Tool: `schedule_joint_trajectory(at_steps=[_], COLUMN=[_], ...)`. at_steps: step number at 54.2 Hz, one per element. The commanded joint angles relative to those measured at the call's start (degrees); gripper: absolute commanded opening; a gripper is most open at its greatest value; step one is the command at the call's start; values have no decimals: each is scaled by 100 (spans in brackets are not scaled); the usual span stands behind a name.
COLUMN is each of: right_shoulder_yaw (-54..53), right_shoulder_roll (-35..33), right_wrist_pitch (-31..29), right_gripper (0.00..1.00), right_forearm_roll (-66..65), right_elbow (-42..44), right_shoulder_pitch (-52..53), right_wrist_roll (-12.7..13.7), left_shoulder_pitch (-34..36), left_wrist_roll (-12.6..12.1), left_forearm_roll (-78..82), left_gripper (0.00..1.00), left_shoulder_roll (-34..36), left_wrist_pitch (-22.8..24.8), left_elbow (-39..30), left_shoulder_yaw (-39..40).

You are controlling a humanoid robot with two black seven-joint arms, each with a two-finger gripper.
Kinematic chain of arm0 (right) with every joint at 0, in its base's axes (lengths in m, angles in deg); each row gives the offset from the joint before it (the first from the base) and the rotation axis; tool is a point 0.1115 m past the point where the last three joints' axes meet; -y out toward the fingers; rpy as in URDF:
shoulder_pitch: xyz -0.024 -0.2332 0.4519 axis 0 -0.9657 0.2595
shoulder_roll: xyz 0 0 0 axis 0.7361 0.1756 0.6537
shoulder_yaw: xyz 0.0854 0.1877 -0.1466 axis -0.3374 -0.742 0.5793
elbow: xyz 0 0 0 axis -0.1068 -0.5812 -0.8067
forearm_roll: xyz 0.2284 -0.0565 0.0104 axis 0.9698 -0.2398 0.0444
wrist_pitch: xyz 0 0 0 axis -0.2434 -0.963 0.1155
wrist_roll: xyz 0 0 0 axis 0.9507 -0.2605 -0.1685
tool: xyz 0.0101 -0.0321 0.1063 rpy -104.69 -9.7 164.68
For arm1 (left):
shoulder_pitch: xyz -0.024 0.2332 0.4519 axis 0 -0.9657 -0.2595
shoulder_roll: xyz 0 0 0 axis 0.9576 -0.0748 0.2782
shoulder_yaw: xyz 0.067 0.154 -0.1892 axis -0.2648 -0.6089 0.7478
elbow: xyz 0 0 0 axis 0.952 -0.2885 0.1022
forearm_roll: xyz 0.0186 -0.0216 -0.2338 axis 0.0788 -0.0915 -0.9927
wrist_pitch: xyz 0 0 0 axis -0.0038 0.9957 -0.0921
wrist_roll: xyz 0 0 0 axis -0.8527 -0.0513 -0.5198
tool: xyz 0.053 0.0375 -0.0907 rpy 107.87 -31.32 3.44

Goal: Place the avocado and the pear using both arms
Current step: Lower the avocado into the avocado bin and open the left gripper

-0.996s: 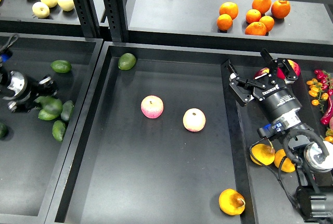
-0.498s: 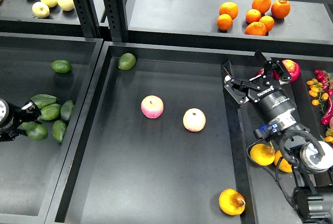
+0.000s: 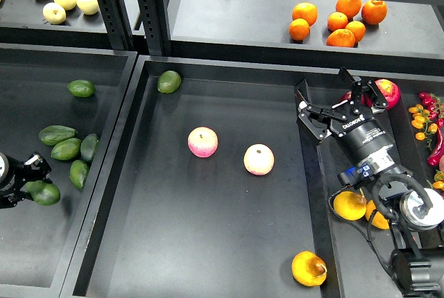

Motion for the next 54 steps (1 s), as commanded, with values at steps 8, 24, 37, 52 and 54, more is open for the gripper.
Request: schedule_joint_trajectory(at_steps=[8,24,37,52,54], right_shoulder_yaw=[0,0,61,61,61], right_shoulder_roll=[0,0,0,0,0], right_wrist_pitch=[0,0,0,0,0], right_gripper=[100,100,100,100,100], right_forearm_roll=[0,-9,-9,-17,-17], right_elbow=[-9,-9,-9,-9,-9], right_shoulder_pitch=[-8,-8,-9,-8,-17], right_wrist_roll=[0,0,0,0,0], left_shoulder_pitch=[-105,-166,-280,-307,-307], left_wrist_roll=[0,0,0,0,0], left_forearm_roll=[229,238,238,317,317], left_gripper=[18,18,20,32,34], left_shoulder_roll=[-1,-19,-37,-37,-37], left_wrist_pitch=[-1,-1,-1,-1,-1], left_elbow=[-1,-1,-1,-1,-1], left_shoulder_yaw=[188,232,347,364,373])
